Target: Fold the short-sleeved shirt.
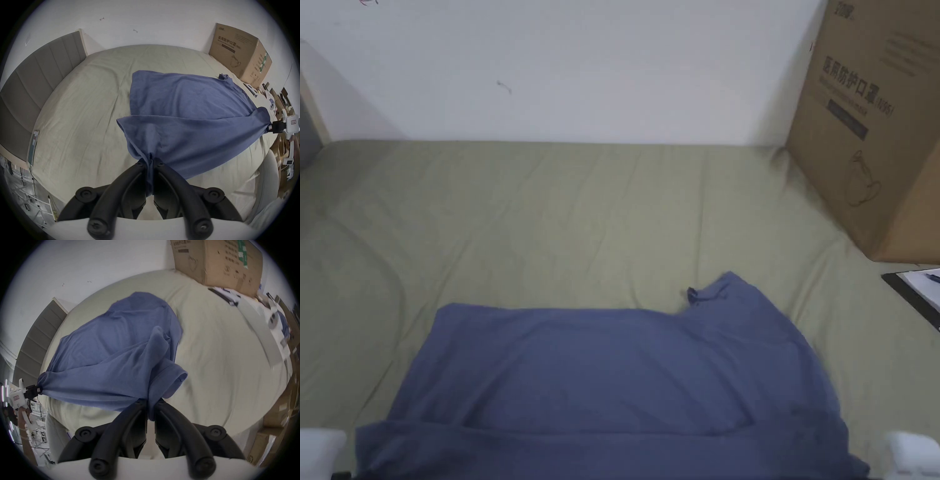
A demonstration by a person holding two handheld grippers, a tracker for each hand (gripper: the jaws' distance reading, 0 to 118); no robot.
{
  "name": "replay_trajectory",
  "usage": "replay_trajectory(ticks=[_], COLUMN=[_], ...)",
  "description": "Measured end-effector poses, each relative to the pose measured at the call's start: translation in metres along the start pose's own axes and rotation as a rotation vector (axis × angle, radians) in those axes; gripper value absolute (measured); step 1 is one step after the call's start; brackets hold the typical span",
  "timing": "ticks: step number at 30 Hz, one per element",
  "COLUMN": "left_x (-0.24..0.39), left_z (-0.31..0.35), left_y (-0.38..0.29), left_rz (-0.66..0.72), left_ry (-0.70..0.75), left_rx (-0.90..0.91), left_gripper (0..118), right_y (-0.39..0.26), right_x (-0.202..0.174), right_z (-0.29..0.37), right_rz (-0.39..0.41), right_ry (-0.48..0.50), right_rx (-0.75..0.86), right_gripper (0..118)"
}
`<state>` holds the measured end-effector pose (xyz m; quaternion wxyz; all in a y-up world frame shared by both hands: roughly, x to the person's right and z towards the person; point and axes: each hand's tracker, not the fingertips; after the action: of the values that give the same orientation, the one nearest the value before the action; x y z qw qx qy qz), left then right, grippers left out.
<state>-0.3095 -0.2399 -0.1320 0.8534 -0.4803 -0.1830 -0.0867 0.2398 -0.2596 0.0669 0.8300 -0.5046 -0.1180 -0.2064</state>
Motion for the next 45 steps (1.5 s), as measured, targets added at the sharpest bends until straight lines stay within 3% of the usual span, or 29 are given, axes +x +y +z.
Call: replay_trajectory(ticks=[3, 4, 5, 6, 7, 8, 9, 12, 13, 14, 15, 16, 17, 21, 25, 26, 28, 29, 31, 33, 35, 36, 39, 40, 42, 43, 44, 45], left_x=[-0.003, -0.002, -0.002, -0.002, -0.004, -0.006, -0.008, -0.012, -0.011, -0.008, -0.005, 0.001, 0.007, 0.025, 0.025, 0.027, 0.034, 0.035, 0.035, 0.033, 0.032, 0.031, 0.029, 0.028, 0.029, 0.027, 0.027, 0.028], left_z=[-0.009, -0.013, -0.015, -0.014, -0.01, -0.004, 0.004, 0.025, 0.029, 0.034, 0.035, 0.031, 0.028, -0.003, -0.027, -0.031, -0.036, -0.041, -0.05, -0.059, -0.067, -0.071, -0.084, -0.088, -0.095, -0.1, -0.103, -0.105], left_y=[-0.018, -0.021, -0.023, -0.023, -0.025, -0.025, -0.023, -0.005, 0.0, 0.007, 0.015, 0.024, 0.032, 0.07, 0.098, 0.104, 0.115, 0.121, 0.13, 0.136, 0.141, 0.143, 0.147, 0.149, 0.154, 0.157, 0.162, 0.169], left_rz=[-0.013, -0.015, -0.006, -0.006, -0.003, 0.017, 0.056, 0.224, 0.25, 0.264, 0.274, 0.273, 0.257, 0.157, 0.231, 0.222, 0.194, 0.184, 0.178, 0.184, 0.188, 0.189, 0.19, 0.187, 0.178, 0.165, 0.153, 0.134], left_ry=[-0.01, 0.009, 0.064, 0.069, 0.046, -0.006, -0.036, -0.073, -0.092, -0.111, -0.109, -0.075, -0.044, 0.042, -0.071, -0.055, -0.034, -0.023, -0.021, -0.026, -0.025, -0.024, -0.023, -0.021, -0.024, -0.028, -0.03, -0.03], left_rx=[-0.041, -0.049, -0.074, -0.093, -0.074, -0.021, 0.02, 0.092, 0.136, 0.181, 0.203, 0.233, 0.281, 0.214, 0.202, 0.206, 0.204, 0.2, 0.188, 0.172, 0.16, 0.155, 0.137, 0.131, 0.116, 0.103, 0.094, 0.085], left_gripper=[5, 16, 38, 69, 97, 102, 102, 99, 88, 63, 27, 0, 0, 0, 0, 0, 0, 0, 0, 0, 0, 0, 0, 0, 0, 0, 8, 30], right_y=[-0.025, -0.027, -0.027, -0.024, -0.023, -0.021, -0.018, 0.003, 0.009, 0.017, 0.025, 0.035, 0.044, 0.088, 0.143, 0.16, 0.192, 0.209, 0.234, 0.255, 0.269, 0.273, 0.277, 0.28, 0.282, 0.28, 0.278, 0.276], right_x=[0.003, 0.002, 0.001, 0.002, 0.003, 0.003, 0.003, 0.003, 0.002, 0.001, -0.001, -0.004, -0.007, -0.014, -0.02, -0.018, -0.018, -0.017, -0.012, -0.008, -0.003, -0.002, -0.002, -0.003, -0.007, -0.007, -0.008, -0.007], right_z=[-0.016, -0.017, -0.015, -0.012, -0.007, 0.0, 0.008, 0.032, 0.038, 0.046, 0.049, 0.05, 0.047, 0.028, -0.01, -0.024, -0.05, -0.068, -0.1, -0.131, -0.155, -0.161, -0.18, -0.176, -0.163, -0.161, -0.162, -0.162], right_rz=[-0.013, -0.042, -0.078, -0.085, -0.091, -0.095, -0.092, -0.059, -0.05, -0.047, -0.036, -0.03, -0.029, 0.005, 0.057, 0.074, 0.083, 0.087, 0.118, 0.103, 0.063, 0.056, 0.141, 0.112, 0.135, 0.124, 0.127, 0.143], right_ry=[-0.003, -0.008, -0.026, -0.016, -0.005, -0.007, -0.016, -0.049, -0.051, -0.037, -0.02, -0.015, -0.02, 0.028, -0.011, -0.007, -0.016, -0.024, -0.04, -0.087, -0.129, -0.104, -0.114, -0.11, -0.123, -0.117, -0.117, -0.121], right_rx=[-0.043, -0.044, -0.054, -0.053, -0.033, -0.002, 0.025, 0.074, 0.102, 0.145, 0.162, 0.168, 0.181, 0.183, 0.17, 0.166, 0.11, 0.061, -0.014, -0.046, -0.092, -0.091, -0.165, -0.158, -0.129, -0.133, -0.137, -0.127], right_gripper=[8, 15, 33, 59, 93, 105, 106, 103, 92, 69, 43, 8, 0, 0, 0, 6, 31, 31, 92, 82, 63, 51, 45, 39, 0, 0, 0, 0])
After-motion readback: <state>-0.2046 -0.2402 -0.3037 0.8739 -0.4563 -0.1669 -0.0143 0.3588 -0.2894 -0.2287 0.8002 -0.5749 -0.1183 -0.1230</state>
